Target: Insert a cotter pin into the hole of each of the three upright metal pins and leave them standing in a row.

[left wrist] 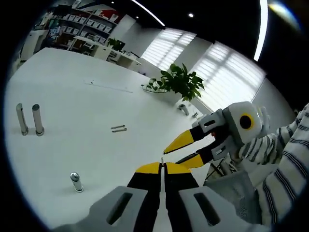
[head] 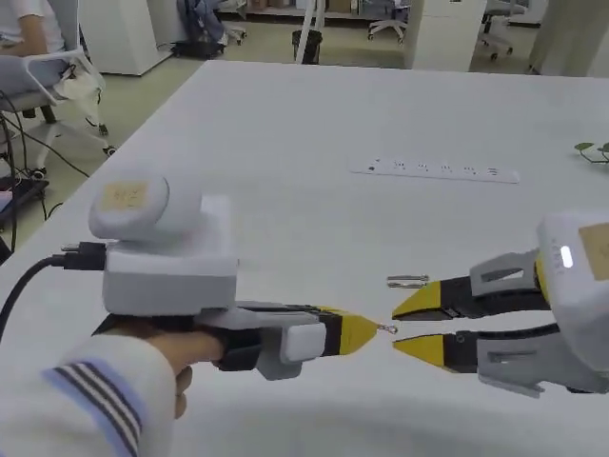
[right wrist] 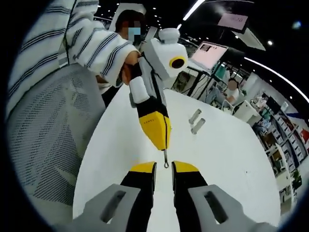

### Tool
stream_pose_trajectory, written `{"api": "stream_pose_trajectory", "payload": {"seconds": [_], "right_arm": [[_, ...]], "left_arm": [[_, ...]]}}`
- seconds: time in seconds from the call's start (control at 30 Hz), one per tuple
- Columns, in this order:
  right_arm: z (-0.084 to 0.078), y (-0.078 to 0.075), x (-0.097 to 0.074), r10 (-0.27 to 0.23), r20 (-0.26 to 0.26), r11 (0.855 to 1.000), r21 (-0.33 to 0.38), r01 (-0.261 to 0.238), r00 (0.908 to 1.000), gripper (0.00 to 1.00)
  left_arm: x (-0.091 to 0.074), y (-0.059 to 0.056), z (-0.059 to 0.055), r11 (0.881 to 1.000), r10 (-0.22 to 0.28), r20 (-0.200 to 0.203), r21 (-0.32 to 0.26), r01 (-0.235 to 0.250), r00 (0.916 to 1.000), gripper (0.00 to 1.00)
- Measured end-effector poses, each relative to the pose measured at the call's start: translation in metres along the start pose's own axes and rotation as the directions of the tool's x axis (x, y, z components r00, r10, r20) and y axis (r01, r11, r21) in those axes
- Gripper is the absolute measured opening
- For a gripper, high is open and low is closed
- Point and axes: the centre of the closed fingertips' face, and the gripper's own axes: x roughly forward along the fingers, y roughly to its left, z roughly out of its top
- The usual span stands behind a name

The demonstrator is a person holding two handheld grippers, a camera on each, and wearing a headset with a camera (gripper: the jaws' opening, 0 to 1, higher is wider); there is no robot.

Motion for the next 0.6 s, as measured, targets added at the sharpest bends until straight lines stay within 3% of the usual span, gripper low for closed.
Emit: {"api": "stream_pose_trajectory", "payload": {"seconds": [0.03, 0.13, 0.2, 0.3, 0.4, 0.53, 0.6], "right_arm": [[0.002, 0.001, -0.001, 0.017, 0.023, 0.999, 0.048, -0.018, 0.9996, 0.18], [0.000, 0.002, -0.002, 0.043, 0.037, 0.994, 0.097, -0.046, 0.9984, 0.18], [0.000, 0.004, -0.002, 0.065, 0.050, 0.988, 0.135, -0.071, 0.9966, 0.18], [0.001, 0.011, -0.003, 0.134, 0.092, 0.968, 0.200, -0.150, 0.9868, 0.17], [0.001, 0.013, -0.004, 0.147, 0.097, 0.964, 0.211, -0.164, 0.9844, 0.17], [-0.001, 0.021, -0.002, 0.172, 0.084, 0.961, 0.205, -0.186, 0.9815, 0.14], [-0.001, 0.025, -0.002, 0.187, 0.089, 0.957, 0.210, -0.202, 0.9784, 0.13]], "left_arm": [[-0.001, -0.001, 0.000, 1.000, -0.004, 0.003, 0.023, 0.004, 1.0000, 0.00], [-0.004, -0.004, -0.001, 0.996, -0.028, -0.002, 0.082, 0.028, 0.9996, 0.00], [-0.006, -0.009, -0.003, 0.995, -0.058, -0.012, 0.085, 0.058, 0.9983, 0.00], [-0.008, -0.015, -0.002, 0.985, -0.091, -0.009, 0.145, 0.092, 0.9958, 0.00], [-0.012, -0.021, 0.001, 0.962, -0.121, -0.003, 0.244, 0.118, 0.9927, 0.00], [-0.014, -0.024, -0.002, 0.934, -0.140, -0.017, 0.330, 0.138, 0.9900, 0.00], [-0.015, -0.026, -0.004, 0.912, -0.148, -0.030, 0.383, 0.148, 0.9885, 0.00]]}}
